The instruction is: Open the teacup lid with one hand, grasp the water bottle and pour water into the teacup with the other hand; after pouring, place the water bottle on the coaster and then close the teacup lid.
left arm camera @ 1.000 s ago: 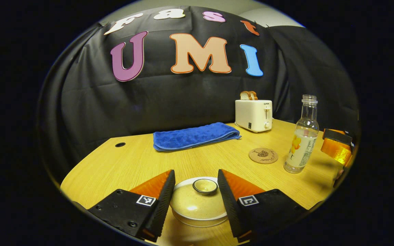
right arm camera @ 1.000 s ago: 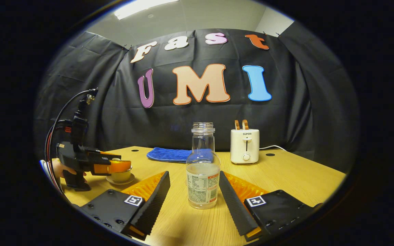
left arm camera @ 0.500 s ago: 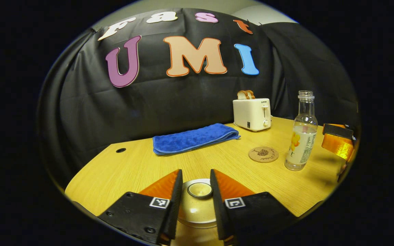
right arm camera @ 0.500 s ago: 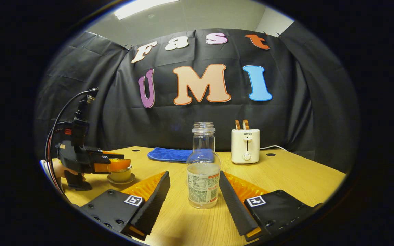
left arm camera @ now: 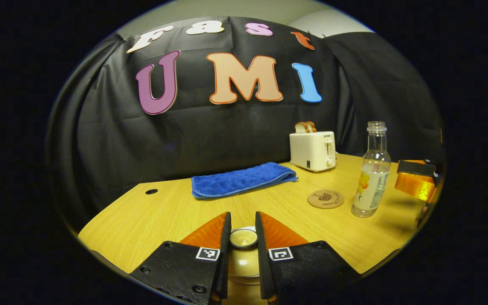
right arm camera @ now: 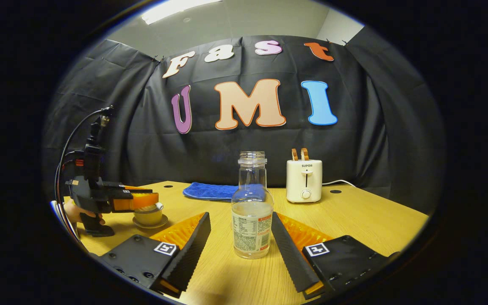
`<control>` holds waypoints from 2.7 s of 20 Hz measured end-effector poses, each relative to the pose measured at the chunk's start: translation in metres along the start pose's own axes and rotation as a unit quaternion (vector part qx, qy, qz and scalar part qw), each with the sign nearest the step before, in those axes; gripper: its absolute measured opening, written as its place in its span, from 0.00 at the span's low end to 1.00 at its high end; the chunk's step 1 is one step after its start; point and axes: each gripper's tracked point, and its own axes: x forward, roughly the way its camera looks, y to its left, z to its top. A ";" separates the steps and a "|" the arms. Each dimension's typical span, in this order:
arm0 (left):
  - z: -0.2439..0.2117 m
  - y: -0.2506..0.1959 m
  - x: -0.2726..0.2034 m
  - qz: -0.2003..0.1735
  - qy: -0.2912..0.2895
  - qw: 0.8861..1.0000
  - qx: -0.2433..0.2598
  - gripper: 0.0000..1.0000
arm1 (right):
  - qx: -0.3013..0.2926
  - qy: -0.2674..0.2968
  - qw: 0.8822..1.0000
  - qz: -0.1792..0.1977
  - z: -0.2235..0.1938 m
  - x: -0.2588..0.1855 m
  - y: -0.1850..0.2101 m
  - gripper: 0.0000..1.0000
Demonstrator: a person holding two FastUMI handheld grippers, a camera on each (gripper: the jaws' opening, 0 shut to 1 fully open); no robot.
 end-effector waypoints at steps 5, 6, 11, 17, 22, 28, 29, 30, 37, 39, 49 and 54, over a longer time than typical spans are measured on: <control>0.005 0.010 -0.013 0.016 -0.024 0.999 -0.018 0.27 | 0.001 0.001 1.000 0.001 -0.001 0.001 0.000 0.97; 0.005 0.012 -0.016 0.019 -0.028 0.999 -0.019 0.27 | 0.000 0.001 1.000 0.001 -0.001 0.002 0.000 0.97; 0.008 0.028 -0.037 0.035 -0.049 0.998 -0.030 0.27 | 0.002 0.010 1.000 -0.002 -0.004 0.013 -0.004 0.98; 0.005 0.052 -0.055 0.047 -0.052 0.997 -0.038 0.27 | 0.002 0.025 1.000 -0.010 -0.010 0.032 -0.013 0.94; 0.002 0.080 -0.065 0.066 -0.051 0.996 -0.040 0.27 | 0.007 0.046 0.999 -0.016 -0.017 0.049 -0.018 0.88; 0.000 0.099 -0.068 0.079 -0.050 0.995 -0.040 0.27 | 0.002 0.076 0.997 -0.013 -0.027 0.074 -0.018 0.99; -0.001 0.101 -0.068 0.080 -0.050 0.995 -0.040 0.27 | -0.002 0.081 0.997 -0.012 -0.030 0.076 -0.017 0.94; -0.001 0.102 -0.068 0.082 -0.050 0.995 -0.040 0.27 | -0.005 0.085 0.996 -0.012 -0.031 0.078 -0.018 0.89; 0.000 0.102 -0.068 0.080 -0.051 0.995 -0.040 0.27 | -0.011 0.087 0.996 -0.024 -0.032 0.082 -0.020 0.81; -0.001 0.103 -0.068 0.084 -0.050 0.994 -0.040 0.28 | -0.019 0.089 0.996 -0.025 -0.031 0.083 -0.018 0.82; -0.001 0.104 -0.069 0.087 -0.048 0.994 -0.041 0.27 | -0.266 0.082 0.960 -0.006 0.021 0.090 0.021 0.81; -0.001 0.104 -0.069 0.087 -0.048 0.994 -0.041 0.27 | -0.374 0.127 0.918 0.025 -0.020 0.096 0.055 0.82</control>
